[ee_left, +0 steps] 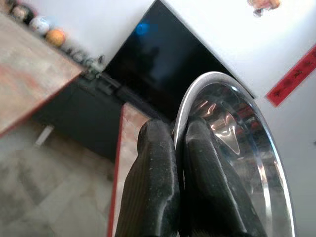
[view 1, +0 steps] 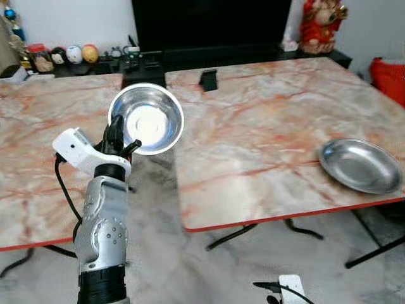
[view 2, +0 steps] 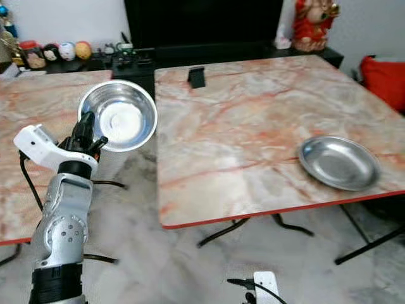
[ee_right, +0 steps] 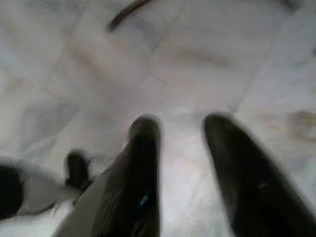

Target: Setting the table

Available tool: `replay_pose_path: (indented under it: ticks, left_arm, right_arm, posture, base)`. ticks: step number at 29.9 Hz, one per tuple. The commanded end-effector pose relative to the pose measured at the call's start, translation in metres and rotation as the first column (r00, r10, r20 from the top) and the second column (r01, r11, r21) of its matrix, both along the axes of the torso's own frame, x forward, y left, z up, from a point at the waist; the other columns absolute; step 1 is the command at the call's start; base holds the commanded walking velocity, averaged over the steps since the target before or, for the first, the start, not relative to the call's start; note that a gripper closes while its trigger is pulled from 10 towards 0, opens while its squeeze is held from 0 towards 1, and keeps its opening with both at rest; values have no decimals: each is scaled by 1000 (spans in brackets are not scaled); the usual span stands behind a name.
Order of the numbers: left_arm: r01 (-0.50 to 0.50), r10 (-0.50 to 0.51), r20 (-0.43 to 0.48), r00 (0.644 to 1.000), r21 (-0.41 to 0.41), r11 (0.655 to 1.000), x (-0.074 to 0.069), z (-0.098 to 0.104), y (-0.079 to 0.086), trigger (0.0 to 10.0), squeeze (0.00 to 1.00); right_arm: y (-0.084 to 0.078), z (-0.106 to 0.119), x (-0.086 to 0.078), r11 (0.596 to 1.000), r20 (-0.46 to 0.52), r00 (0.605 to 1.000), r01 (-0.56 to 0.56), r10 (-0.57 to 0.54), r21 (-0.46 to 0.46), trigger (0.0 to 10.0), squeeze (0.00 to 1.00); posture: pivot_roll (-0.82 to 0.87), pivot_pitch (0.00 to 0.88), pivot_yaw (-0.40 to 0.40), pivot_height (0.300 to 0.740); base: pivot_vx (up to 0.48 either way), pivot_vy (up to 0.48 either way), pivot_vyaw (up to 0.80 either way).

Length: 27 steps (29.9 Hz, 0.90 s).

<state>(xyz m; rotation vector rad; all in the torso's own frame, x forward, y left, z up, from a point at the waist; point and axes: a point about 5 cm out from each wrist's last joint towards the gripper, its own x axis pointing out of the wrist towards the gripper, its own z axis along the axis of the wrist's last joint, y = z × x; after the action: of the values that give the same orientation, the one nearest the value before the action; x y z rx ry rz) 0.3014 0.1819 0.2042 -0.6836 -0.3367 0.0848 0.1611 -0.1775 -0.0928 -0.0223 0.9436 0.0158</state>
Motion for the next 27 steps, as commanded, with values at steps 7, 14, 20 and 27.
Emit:
replay_pose_path:
  ticks: [7, 14, 20, 27]
  left_arm:
    - [-1, 1, 19, 1000, 3, 1000, 0, 5, -1, 10000, 0]
    - [-1, 1, 15, 1000, 5, 1000, 0, 4, 1, 10000, 0]
    - [-2, 2, 11, 1000, 6, 1000, 0, 3, 1, 10000, 0]
    - [-3, 3, 2, 1000, 9, 1000, 0, 2, 1, 10000, 0]
  right_arm:
    - [1, 1, 2, 1000, 8, 1000, 8, -9, 5, 10000, 0]
    - [2, 1, 3, 1000, 8, 1000, 11, -11, 4, 10000, 0]
    - [2, 1, 3, 1000, 12, 1000, 10, -11, 6, 10000, 0]
    - [2, 1, 3, 1000, 14, 1000, 10, -10, 10, 10000, 0]
  posture:
    - [-40, 0, 10, 740]
    - [-40, 0, 9, 740]
    - [-40, 0, 9, 740]
    - [-40, 0, 10, 740]
  base:
    - [0, -69, 0]
    - [0, -343, 0]
    - [0, -480, 0]
    - [0, -480, 0]
